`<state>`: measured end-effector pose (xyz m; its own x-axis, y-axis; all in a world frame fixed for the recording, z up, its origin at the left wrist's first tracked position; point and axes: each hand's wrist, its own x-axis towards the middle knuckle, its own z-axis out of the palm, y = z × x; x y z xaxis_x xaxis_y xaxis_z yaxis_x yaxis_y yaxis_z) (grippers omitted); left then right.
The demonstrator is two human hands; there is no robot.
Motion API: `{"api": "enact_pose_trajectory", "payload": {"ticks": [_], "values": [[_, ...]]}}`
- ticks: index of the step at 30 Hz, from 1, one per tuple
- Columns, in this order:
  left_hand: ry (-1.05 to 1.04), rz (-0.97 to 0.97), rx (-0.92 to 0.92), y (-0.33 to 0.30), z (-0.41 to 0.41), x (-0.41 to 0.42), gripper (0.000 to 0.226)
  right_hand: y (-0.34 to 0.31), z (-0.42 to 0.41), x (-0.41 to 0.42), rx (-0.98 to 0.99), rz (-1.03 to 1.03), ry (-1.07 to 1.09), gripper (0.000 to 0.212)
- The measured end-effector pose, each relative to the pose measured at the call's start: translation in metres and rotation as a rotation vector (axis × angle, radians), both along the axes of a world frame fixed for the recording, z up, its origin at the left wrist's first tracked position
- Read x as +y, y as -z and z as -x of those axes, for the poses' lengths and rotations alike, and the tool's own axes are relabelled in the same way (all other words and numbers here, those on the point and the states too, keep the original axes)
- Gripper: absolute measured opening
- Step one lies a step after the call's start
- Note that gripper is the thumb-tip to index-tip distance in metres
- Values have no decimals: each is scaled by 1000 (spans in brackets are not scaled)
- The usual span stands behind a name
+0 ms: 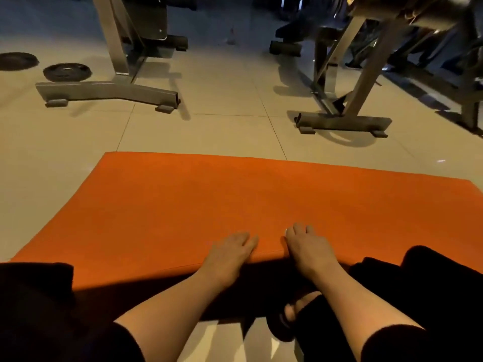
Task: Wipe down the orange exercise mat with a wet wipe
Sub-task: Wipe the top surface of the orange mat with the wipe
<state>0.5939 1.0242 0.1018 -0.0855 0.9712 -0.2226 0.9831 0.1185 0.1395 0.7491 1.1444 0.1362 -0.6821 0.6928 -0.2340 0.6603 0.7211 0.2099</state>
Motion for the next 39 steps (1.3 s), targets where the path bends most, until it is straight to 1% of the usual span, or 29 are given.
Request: {"api": "enact_pose_trajectory", "payload": {"ticks": [3, 6, 10, 11, 14, 15, 17, 20, 23, 25, 26, 29, 31, 32, 34, 36, 37, 39], "values": [[-33, 69, 57, -4, 15, -16, 83, 1, -7, -2, 15, 18, 16, 26], [-72, 21, 68, -20, 12, -14, 79, -5, -9, -6, 77, 33, 59, 37], [-99, 3, 88, -24, 4, -14, 74, -13, 13, -32, 207, 187, 153, 47], [-102, 10, 85, -21, 3, -16, 74, -9, 21, -44, 241, 219, 146, 54], [-100, 41, 46, 1, 3, -28, 73, 24, 35, -84, 324, 242, 116, 84], [-98, 73, 20, 11, 4, -32, 72, 36, 35, -96, 322, 239, 109, 87], [-84, 175, -29, 34, 8, -38, 72, 59, 29, -108, 258, 242, 64, 84], [-76, 326, -106, 55, 17, -37, 79, 77, 10, -104, 148, 246, -19, 79], [-163, 336, -119, 62, 30, -37, 82, 81, 2, -100, 206, 247, 114, 81], [-279, 329, -140, 67, 39, -43, 76, 82, 11, -107, 252, 288, 196, 84], [-325, 335, -148, 70, 40, -47, 72, 83, 18, -114, 270, 328, 199, 86], [-371, 348, -174, 77, 42, -56, 66, 87, 44, -136, 306, 474, 48, 90], [-365, 356, -187, 76, 46, -57, 65, 90, 51, -142, 270, 513, -49, 89], [-362, 370, -192, 75, 47, -61, 65, 93, 48, -144, 250, 498, -83, 88], [-359, 383, -196, 72, 48, -60, 64, 96, 34, -134, 264, 374, -108, 83], [-354, 393, -201, 70, 48, -62, 63, 98, 18, -127, 282, 255, 8, 78], [-353, 396, -198, 71, 47, -63, 62, 98, 15, -127, 282, 235, 82, 79], [-358, 399, -186, 73, 46, -64, 62, 95, 23, -134, 279, 296, 150, 86]]}}
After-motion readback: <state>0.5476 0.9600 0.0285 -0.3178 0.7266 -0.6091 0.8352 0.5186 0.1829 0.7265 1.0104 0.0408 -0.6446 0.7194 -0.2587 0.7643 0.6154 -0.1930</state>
